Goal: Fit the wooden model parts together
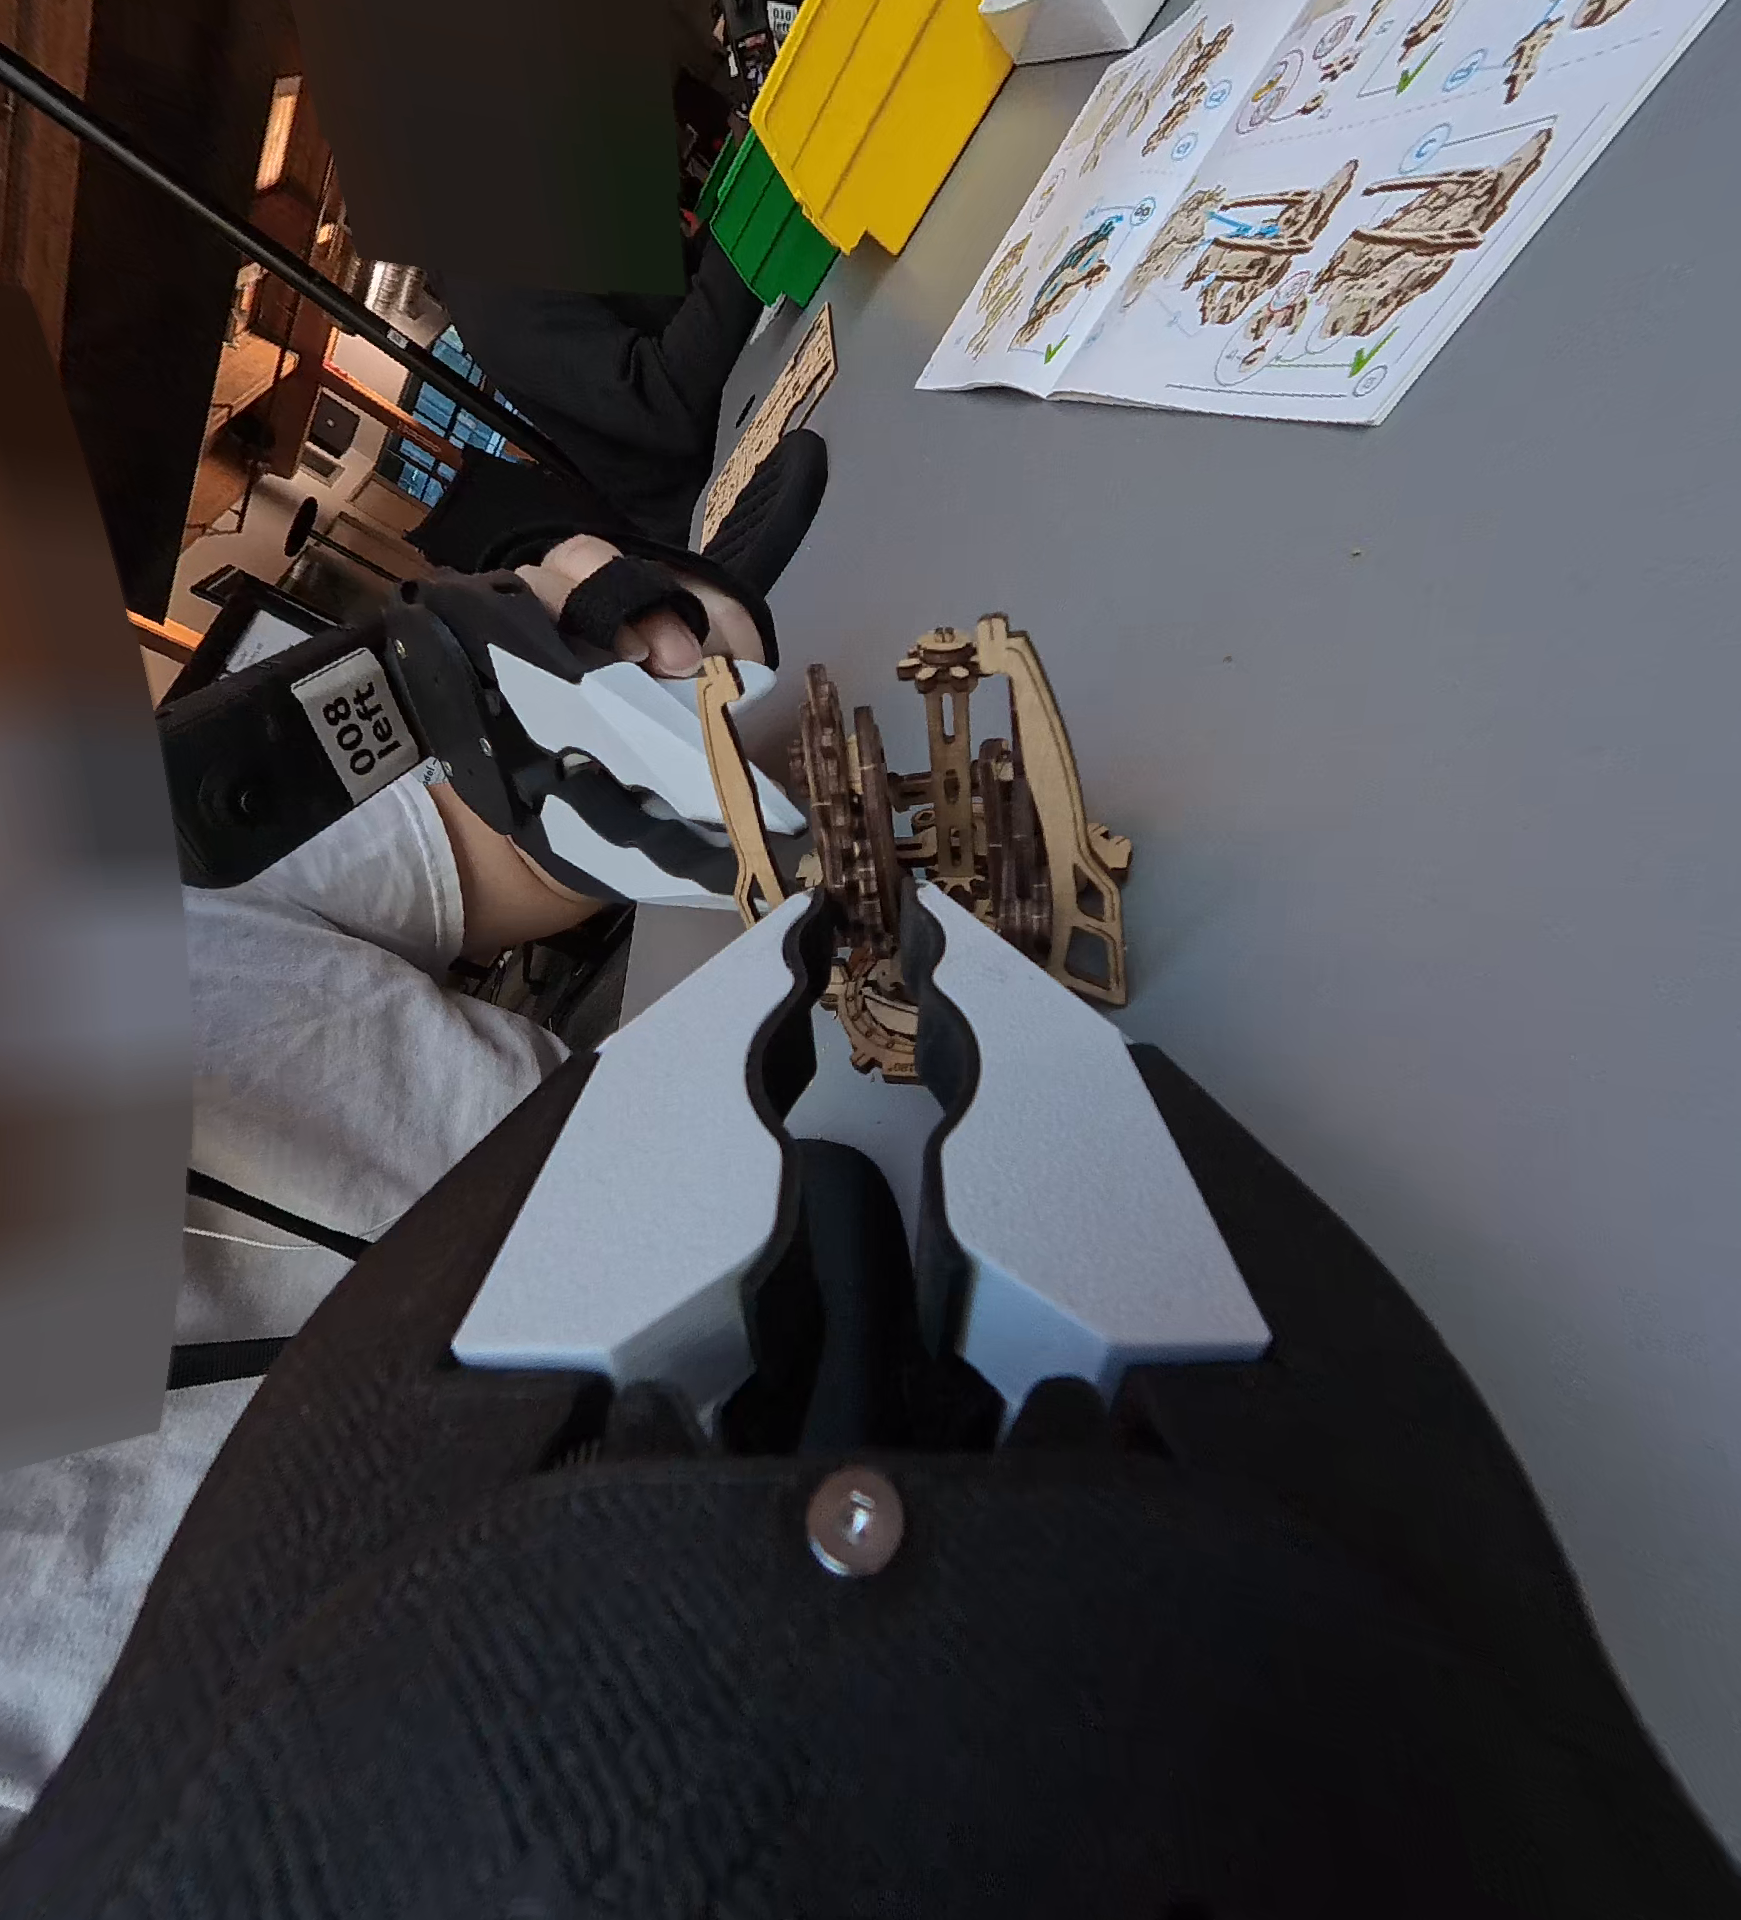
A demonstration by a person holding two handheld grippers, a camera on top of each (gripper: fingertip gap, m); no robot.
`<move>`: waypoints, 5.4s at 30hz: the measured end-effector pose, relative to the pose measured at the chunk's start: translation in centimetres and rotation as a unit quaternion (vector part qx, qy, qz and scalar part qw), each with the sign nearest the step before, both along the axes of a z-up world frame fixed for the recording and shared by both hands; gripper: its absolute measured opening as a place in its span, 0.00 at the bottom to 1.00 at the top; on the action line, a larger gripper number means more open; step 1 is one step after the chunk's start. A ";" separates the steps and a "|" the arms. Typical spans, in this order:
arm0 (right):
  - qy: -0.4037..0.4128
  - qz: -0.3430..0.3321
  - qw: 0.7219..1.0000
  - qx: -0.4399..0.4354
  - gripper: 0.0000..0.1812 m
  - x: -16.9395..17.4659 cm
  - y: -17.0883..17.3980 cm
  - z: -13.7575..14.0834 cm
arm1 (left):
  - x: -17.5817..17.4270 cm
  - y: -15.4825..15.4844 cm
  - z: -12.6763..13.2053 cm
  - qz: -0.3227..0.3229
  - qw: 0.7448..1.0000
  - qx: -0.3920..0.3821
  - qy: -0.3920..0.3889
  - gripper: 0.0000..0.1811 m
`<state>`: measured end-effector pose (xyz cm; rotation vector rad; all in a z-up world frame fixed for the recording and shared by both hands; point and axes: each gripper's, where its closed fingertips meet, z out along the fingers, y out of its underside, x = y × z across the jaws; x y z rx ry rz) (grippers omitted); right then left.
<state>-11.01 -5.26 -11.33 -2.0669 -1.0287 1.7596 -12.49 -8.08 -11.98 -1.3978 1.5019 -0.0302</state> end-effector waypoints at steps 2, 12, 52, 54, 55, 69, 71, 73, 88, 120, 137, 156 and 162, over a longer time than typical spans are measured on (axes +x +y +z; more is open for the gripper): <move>0.000 0.001 1.000 0.001 0.06 0.0 0.0 0.0 | 0.0 0.3 -0.6 0.005 1.000 -0.005 0.013 0.06; -0.002 0.003 0.999 0.032 0.07 0.4 0.0 0.0 | 0.4 0.9 -1.0 0.012 1.000 0.019 0.018 0.04; 0.022 0.065 0.899 0.432 0.22 -1.2 0.5 1.0 | -1.9 -0.4 1.5 -0.073 0.973 -0.185 -0.114 0.00; 0.038 0.069 0.913 0.400 0.24 -1.1 0.6 1.2 | -1.9 -0.6 1.5 -0.083 0.975 -0.177 -0.107 0.00; 0.050 0.074 0.920 0.382 0.24 -1.0 0.5 1.5 | -1.8 -0.7 1.5 -0.089 0.976 -0.172 -0.102 0.00; 0.024 0.081 0.996 -0.034 0.28 -2.2 -0.2 2.5 | -1.4 -1.5 1.4 -0.101 0.987 -0.113 -0.055 0.00; -0.011 0.081 0.996 -0.022 0.28 -2.1 -0.6 1.5 | -1.4 -1.3 1.4 -0.094 0.987 -0.115 -0.057 0.00; -0.015 0.076 0.996 -0.037 0.28 -2.2 -1.1 1.4 | -1.4 -1.3 1.4 -0.091 0.987 -0.116 -0.058 0.00; -0.098 -0.016 0.995 0.011 0.27 -2.1 -0.7 1.7 | -0.9 -0.5 1.5 -0.047 0.991 -0.116 -0.051 0.00; -0.093 -0.037 0.995 0.012 0.11 -1.7 -0.3 1.7 | 0.0 -0.8 1.0 -0.013 0.988 -0.131 -0.082 0.09; -0.064 -0.088 0.994 0.003 0.09 -1.0 1.8 1.9 | -0.1 2.9 0.9 0.139 0.988 0.007 -0.060 0.15; -0.050 -0.071 0.996 -0.020 0.10 -1.2 1.1 2.0 | -0.2 3.3 0.6 0.123 0.991 0.042 -0.041 0.14; -0.056 -0.052 0.997 -0.012 0.11 -1.4 0.5 1.8 | -0.2 3.2 0.4 0.118 0.991 0.063 -0.027 0.14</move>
